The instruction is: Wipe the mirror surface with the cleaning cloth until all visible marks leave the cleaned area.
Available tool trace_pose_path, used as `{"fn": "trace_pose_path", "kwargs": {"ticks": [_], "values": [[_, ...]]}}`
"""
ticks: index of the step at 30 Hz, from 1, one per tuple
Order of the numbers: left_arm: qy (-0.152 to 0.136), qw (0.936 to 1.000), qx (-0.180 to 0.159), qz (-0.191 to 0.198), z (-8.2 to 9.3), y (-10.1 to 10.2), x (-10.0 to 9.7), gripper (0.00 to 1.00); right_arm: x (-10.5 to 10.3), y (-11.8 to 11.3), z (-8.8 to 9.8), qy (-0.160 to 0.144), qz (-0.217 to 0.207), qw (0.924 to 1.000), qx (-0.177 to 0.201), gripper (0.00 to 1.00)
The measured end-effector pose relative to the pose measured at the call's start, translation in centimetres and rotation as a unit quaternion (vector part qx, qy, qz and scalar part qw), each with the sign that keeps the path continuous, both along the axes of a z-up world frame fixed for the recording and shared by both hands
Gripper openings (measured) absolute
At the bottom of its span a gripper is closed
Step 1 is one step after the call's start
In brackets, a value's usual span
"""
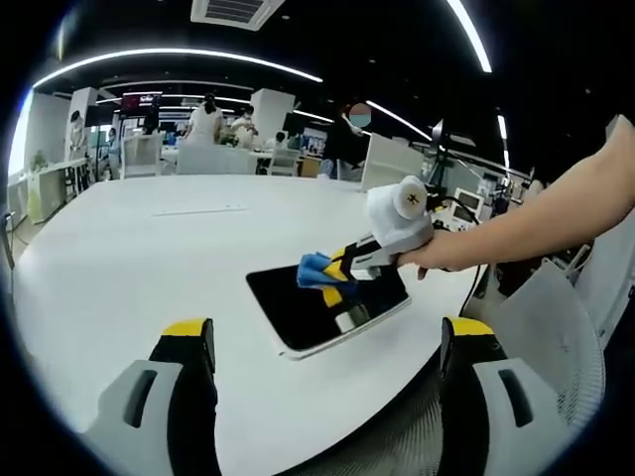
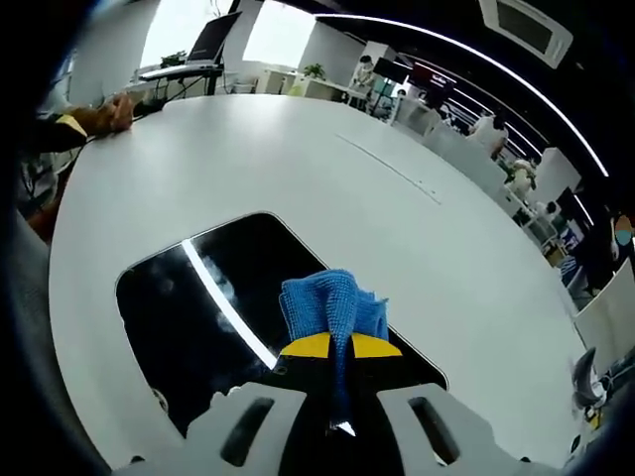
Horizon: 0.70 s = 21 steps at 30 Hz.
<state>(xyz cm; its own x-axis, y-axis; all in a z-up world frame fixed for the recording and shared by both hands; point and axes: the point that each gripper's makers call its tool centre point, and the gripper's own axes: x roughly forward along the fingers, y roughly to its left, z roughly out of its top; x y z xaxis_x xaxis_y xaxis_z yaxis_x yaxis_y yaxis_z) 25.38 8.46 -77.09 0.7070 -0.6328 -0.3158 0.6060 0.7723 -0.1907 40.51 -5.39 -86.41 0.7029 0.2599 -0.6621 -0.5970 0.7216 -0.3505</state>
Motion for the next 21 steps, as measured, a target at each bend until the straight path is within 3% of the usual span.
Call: {"fn": "trace_pose_path", "kwargs": {"ticks": [21], "values": [[0.003, 1.0, 0.001, 0.001, -0.2, -0.1, 0.0, 0.94, 1.2, 0.0, 0.2, 0.012, 0.009, 0.9997, -0.018, 0.0]]}}
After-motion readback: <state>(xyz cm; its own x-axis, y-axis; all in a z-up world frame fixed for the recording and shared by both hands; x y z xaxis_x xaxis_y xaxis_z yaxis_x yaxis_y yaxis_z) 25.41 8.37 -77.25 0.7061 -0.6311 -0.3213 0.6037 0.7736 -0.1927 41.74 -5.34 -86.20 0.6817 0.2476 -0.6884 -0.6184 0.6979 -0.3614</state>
